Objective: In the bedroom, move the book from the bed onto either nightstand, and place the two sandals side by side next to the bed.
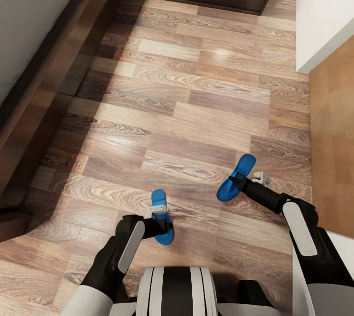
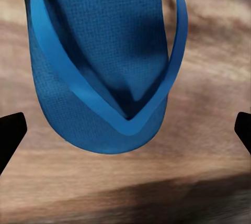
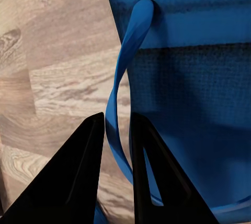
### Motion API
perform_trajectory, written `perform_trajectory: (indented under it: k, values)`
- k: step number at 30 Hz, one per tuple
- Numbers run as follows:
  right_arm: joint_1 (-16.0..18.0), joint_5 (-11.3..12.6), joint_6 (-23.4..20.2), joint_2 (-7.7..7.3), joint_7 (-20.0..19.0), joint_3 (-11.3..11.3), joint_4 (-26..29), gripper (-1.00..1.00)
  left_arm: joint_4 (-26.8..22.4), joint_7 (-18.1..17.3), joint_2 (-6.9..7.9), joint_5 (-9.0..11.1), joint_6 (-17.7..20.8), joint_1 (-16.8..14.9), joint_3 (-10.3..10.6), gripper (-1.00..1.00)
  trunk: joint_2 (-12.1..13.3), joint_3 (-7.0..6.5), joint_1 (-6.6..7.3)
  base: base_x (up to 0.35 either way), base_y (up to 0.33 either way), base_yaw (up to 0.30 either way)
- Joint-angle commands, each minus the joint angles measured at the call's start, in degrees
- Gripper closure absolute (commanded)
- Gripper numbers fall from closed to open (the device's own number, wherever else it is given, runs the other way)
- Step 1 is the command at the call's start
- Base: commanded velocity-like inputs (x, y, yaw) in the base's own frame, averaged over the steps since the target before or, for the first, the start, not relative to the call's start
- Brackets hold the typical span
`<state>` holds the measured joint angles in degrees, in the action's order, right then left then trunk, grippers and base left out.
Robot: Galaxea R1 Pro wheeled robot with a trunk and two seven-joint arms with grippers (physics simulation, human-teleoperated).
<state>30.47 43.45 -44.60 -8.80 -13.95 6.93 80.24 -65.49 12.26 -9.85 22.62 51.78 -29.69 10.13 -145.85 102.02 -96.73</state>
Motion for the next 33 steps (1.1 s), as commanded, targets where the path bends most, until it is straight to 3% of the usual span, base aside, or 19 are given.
perform_trajectory:
  k: [1,12,21,25,27,30,33]
  values:
    - [0.0,-0.1,-0.3,0.01,-0.5,0.1,0.0,1.0,-0.1,0.6,-0.01,0.6,0.2,0.0,0.0,-1.0,0.0,0.03,0.01,0.0,0.0,0.0]
    - [0.0,-0.1,-0.3,0.01,-0.5,0.1,0.0,1.0,-1.1,0.8,-0.15,0.5,0.0,0.0,-0.1,-1.0,0.0,0.03,0.01,0.0,0.0,0.0]
    - [0.0,-0.1,-0.3,0.09,-0.5,0.0,0.0,1.0,-1.7,7.1,-0.15,0.8,-1.6,0.0,0.0,-1.0,0.0,0.03,0.01,0.0,0.0,0.0]
    - [0.0,-0.1,-0.2,0.1,-0.5,0.0,0.0,1.0,-1.7,7.3,-0.15,2.7,-1.7,0.0,0.0,-1.0,0.0,0.03,0.01,0.0,0.0,0.0]
    - [0.0,-0.1,-0.2,0.1,-0.5,0.0,0.0,1.0,-1.7,7.3,-0.15,5.3,-1.8,0.0,0.0,-1.0,0.0,0.03,0.01,0.0,0.0,0.0]
    - [0.0,-0.1,-0.2,0.1,-0.5,0.0,0.0,1.0,-1.7,7.3,-0.15,7.5,-1.8,0.0,0.1,-1.0,0.0,0.03,0.01,0.0,0.0,0.0]
    - [0.0,-0.1,-0.2,0.08,-0.4,0.0,0.0,1.0,-1.7,7.3,-0.15,8.2,-1.9,0.0,0.1,-1.0,0.0,0.03,0.01,0.0,0.0,0.0]
